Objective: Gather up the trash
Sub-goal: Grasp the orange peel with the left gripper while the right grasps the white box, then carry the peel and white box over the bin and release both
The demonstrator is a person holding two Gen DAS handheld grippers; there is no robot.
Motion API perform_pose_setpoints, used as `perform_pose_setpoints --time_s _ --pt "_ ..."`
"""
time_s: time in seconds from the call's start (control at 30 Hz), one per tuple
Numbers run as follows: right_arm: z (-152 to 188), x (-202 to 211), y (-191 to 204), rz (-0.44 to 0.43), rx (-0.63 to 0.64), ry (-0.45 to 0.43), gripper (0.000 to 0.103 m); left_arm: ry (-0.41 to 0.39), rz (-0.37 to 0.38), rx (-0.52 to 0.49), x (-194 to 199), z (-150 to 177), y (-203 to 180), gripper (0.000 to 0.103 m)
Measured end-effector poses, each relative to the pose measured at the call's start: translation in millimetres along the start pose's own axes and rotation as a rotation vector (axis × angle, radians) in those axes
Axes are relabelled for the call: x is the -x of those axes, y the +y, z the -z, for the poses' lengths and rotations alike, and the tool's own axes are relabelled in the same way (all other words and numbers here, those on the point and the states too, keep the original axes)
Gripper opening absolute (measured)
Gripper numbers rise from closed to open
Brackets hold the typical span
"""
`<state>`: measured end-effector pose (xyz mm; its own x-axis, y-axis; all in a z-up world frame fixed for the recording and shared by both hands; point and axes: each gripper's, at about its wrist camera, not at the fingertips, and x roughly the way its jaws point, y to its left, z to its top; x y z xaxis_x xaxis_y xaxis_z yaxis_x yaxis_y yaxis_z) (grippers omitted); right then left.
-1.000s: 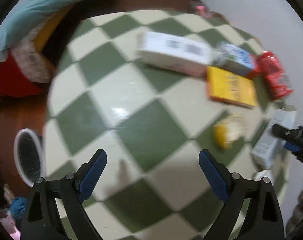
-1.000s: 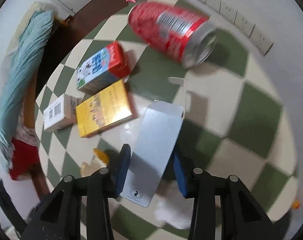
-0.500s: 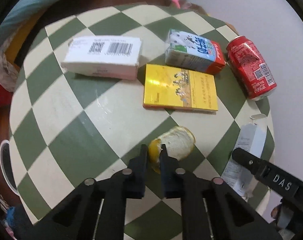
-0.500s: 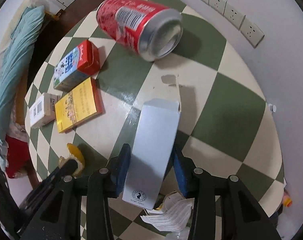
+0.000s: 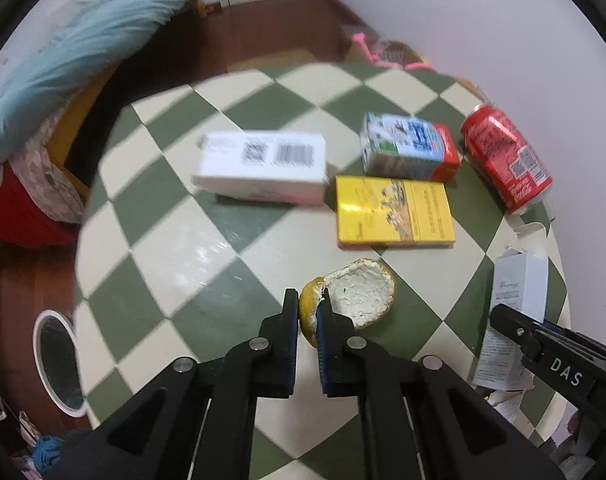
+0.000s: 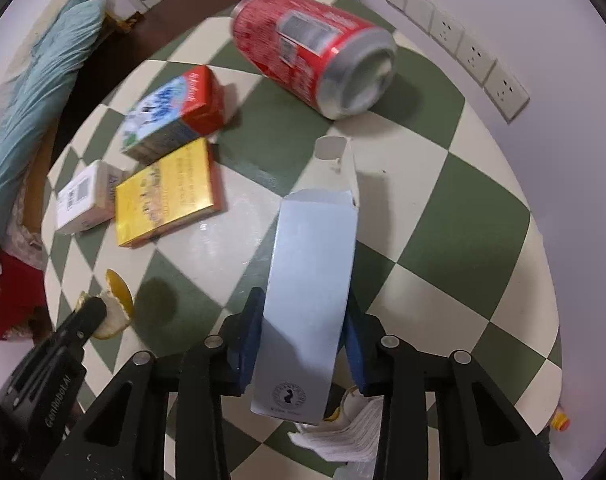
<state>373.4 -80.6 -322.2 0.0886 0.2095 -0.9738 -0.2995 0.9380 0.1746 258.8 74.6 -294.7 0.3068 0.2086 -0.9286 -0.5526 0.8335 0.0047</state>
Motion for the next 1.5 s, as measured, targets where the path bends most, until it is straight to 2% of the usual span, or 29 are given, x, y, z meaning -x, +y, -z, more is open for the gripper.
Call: perform_pose_setpoints --time_s 0.23,0.53,0.83,0.97,1.1,1.2,1.37,1.5 --pt "10.6 42.7 26.7 -0.039 0.086 -0.077 0.037 -0.100 -0.030 0.027 43.3 -12.3 58.7 0.005" --pt "16.0 98.9 87.6 -0.151 0.209 -0.153 0.036 -0.214 -0.069 0.100 104.9 -19.4 134.4 0.005" --pt "38.0 129.0 179.9 -0.250 0.334 -0.188 0.036 -0.269 -0.127 0.196 143.4 -4.6 222.8 0.006" --pt "57.7 130.2 238.4 -0.300 0.417 -0.177 0.036 -0.278 -0.149 0.255 153.0 8.0 268.7 0.006" --pt "82.3 118.4 298.2 -0.352 0.489 -0.131 0.036 -0.266 -0.187 0.316 154.7 26.7 321.3 0.006" --pt "109.1 97.2 347.0 -0.371 0.557 -0.078 0.036 -0.237 -0.245 0.359 146.6 47.8 366.2 0.006" --pt "162.0 31.1 432.1 -0.372 0.667 0.058 0.036 -0.107 -0.336 0.458 107.5 98.1 451.4 0.006" --pt "201.6 -28.6 492.0 -0.346 0.738 0.166 0.036 0.032 -0.368 0.553 57.5 140.7 513.6 0.006"
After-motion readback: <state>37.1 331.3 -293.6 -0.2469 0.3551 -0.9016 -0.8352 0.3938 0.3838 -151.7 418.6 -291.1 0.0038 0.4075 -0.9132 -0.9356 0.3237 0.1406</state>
